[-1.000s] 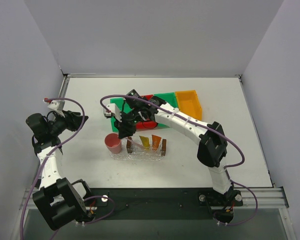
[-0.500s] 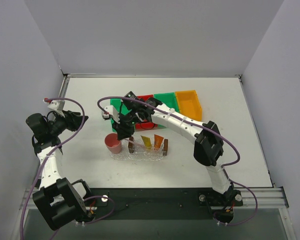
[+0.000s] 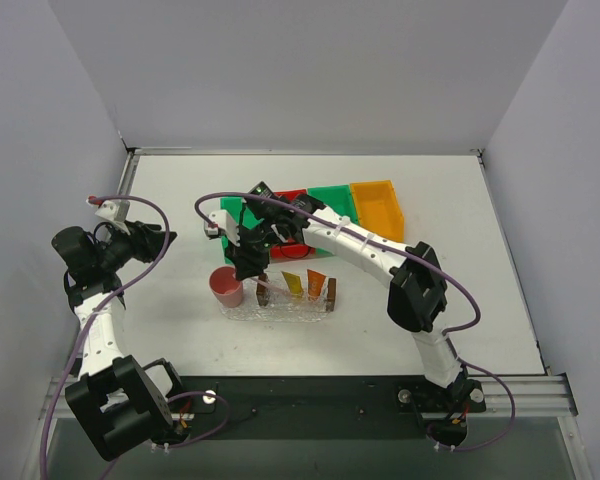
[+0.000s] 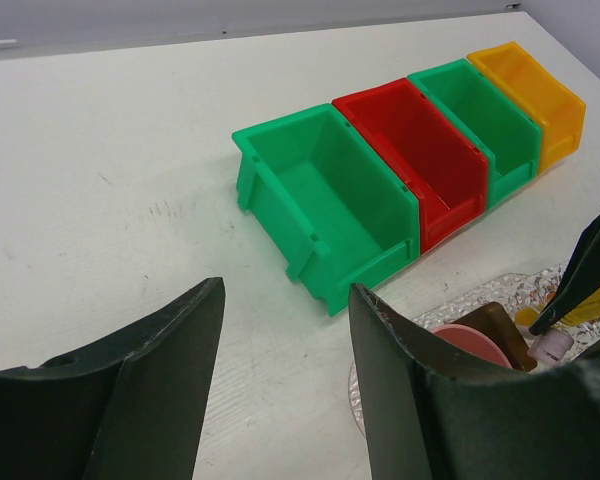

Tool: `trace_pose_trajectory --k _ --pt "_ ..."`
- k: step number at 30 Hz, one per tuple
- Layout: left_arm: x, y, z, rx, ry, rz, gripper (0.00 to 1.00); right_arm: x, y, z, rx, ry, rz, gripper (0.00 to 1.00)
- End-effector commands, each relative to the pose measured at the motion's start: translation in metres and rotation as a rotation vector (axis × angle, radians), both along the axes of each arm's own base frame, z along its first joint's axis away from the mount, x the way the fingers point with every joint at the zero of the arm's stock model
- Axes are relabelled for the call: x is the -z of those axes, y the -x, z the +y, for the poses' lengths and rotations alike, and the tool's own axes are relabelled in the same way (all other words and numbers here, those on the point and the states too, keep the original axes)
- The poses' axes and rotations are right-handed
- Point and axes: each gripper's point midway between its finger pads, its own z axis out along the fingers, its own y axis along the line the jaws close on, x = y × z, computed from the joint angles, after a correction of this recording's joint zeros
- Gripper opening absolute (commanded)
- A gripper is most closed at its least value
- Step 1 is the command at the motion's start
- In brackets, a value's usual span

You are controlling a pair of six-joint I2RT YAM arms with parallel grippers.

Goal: Prepare toiletry sets of a toothbrush and toothpaste on the tray

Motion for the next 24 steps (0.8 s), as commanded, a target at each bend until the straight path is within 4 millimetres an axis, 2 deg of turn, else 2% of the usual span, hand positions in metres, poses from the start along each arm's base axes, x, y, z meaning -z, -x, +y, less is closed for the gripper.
trace_pose_trajectory --k 1,6,9,13,24 --pt "-0.014 -0.001 -0.003 0.029 -0.027 -0.05 0.63 -0.009 0.003 0.006 -0.013 -0.013 -0.002 0.27" --pt "-0.015 -0.001 -0.003 0.03 -0.026 -0.049 0.63 -0.011 0.002 0.006 -0.009 -0.016 -0.007 0.28" --pt "-0.015 -0.001 -0.002 0.032 -0.049 -0.063 0.63 -0.014 0.002 0.006 -0.006 -0.018 -0.011 0.36" --pt "-0.017 0.0 -0.003 0.035 -0.051 -0.065 0.63 -0.016 0.001 0.007 -0.002 -0.019 -0.019 0.4" --pt "-0.019 -0.001 -0.001 0.031 -0.059 -0.07 0.63 -0.02 0.001 0.007 0.007 -0.019 -0.032 0.46"
